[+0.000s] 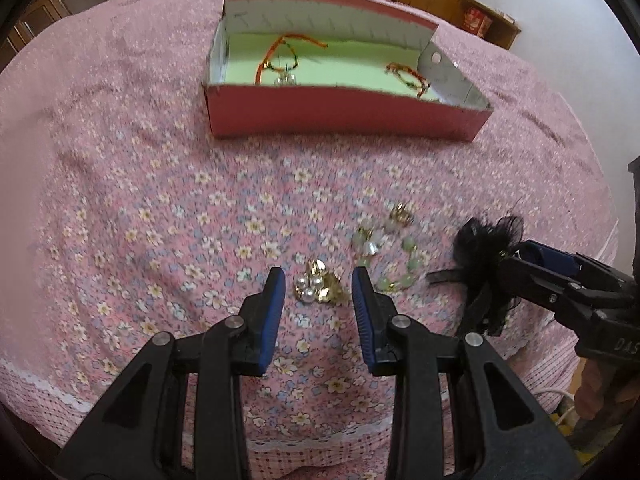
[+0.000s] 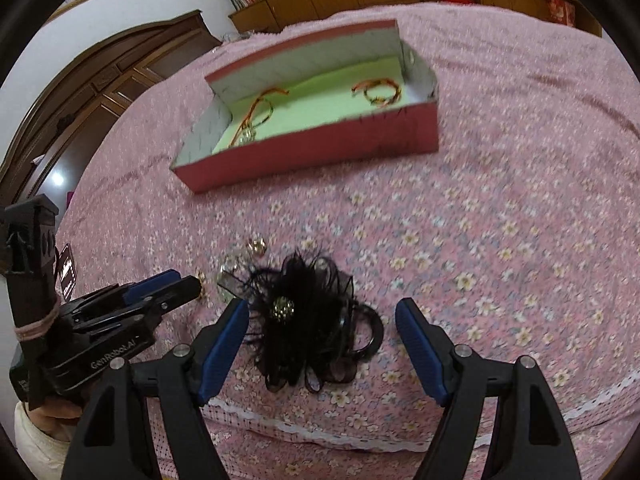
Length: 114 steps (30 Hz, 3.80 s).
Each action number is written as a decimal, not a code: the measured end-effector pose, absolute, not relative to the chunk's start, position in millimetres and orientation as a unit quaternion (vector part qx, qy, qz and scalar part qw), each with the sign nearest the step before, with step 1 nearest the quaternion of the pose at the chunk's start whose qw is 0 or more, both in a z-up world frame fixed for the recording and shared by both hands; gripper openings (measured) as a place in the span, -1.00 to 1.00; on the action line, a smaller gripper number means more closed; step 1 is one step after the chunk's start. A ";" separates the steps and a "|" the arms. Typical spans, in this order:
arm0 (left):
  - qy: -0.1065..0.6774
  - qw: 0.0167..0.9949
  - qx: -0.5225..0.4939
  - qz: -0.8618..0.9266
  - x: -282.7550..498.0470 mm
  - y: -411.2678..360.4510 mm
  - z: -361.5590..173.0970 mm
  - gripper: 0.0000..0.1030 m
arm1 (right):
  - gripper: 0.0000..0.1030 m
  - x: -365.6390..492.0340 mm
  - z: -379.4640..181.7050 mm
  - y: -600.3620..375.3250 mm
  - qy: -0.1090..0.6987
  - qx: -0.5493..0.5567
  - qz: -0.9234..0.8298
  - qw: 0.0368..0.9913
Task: Organize jewelry
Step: 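Grasp the gold pearl earring with the left tool while the right tool grasps the black feather fascinator, then carry the pearl earring and black fascinator into the box with both tools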
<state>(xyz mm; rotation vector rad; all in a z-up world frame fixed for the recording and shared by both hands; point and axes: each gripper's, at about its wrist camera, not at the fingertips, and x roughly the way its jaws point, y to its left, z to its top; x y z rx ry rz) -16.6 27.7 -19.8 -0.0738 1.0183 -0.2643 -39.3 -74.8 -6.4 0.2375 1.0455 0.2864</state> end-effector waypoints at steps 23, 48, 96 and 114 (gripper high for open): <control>0.502 0.857 0.008 -0.120 -0.7 8.5 -34.9 -0.56 | 0.28 -27.4 -26.3 -76.8 0.508 0.105 0.115 0.847; 0.457 0.880 -0.021 -0.132 -19.2 27.2 5.4 -0.91 | 0.17 -40.9 -7.1 -86.1 0.456 0.118 0.123 0.874; 0.298 0.946 -0.056 -0.112 9.5 31.0 67.6 -1.00 | 0.17 -29.4 51.9 -69.9 0.273 0.060 0.138 0.950; 0.429 0.896 -0.033 -0.107 12.5 32.2 10.2 -0.66 | 0.17 -30.0 36.9 -88.7 0.298 0.086 0.127 0.942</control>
